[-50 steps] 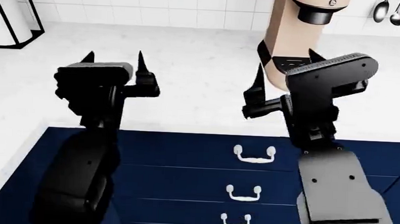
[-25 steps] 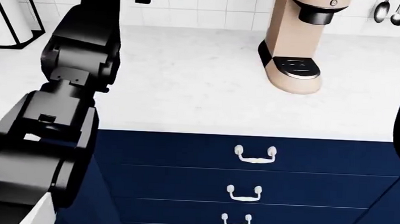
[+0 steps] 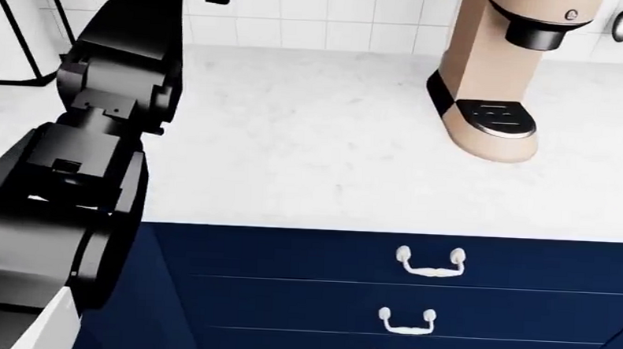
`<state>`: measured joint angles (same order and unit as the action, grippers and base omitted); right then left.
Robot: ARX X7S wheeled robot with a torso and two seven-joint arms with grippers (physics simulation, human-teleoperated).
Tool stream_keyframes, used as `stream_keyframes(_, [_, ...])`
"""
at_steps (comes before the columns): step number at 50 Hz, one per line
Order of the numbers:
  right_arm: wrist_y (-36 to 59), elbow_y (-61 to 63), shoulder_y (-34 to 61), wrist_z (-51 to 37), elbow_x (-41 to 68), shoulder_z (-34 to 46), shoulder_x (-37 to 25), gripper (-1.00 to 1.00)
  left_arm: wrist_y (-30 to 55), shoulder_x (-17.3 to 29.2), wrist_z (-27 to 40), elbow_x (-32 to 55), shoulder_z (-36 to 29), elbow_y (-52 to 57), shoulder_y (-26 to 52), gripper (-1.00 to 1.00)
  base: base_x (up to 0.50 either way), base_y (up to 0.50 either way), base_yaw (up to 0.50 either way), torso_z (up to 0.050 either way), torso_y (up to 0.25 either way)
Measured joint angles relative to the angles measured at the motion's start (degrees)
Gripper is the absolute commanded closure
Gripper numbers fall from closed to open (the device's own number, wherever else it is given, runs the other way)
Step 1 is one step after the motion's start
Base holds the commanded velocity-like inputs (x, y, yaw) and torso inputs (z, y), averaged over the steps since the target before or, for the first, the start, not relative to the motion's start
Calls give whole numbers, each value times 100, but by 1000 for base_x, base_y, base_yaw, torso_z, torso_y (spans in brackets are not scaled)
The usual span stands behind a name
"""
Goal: Pick the mug from the cabinet, place it under the coffee machine dispenser, and press the start button.
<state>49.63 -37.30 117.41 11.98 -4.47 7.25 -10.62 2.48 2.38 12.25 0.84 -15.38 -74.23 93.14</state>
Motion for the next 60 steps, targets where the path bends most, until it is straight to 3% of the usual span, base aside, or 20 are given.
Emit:
stream_keyframes(48, [-91,-102,-14,9,177,-48,-80,-100,11,5,-42,-8,-18,-72,-14,-100,500,0,0,0,0])
stream_keyframes(53, [-35,-147,9,-155,136,9,-74,-100,10,3,-46,-8,-15,-76,-15,-100,0,0,0,0,0])
stream_keyframes(54, [-28,-154,8,-215,123,1,-72,100,8,2,-47,-8,-14,-76,-13,-100,0,0,0,0,0])
stream_keyframes(60, [-10,-50,-42,-492,190,-76,-51,100,-11,0,-45,-13,-15,-74,6,-100,0,0,0,0,0])
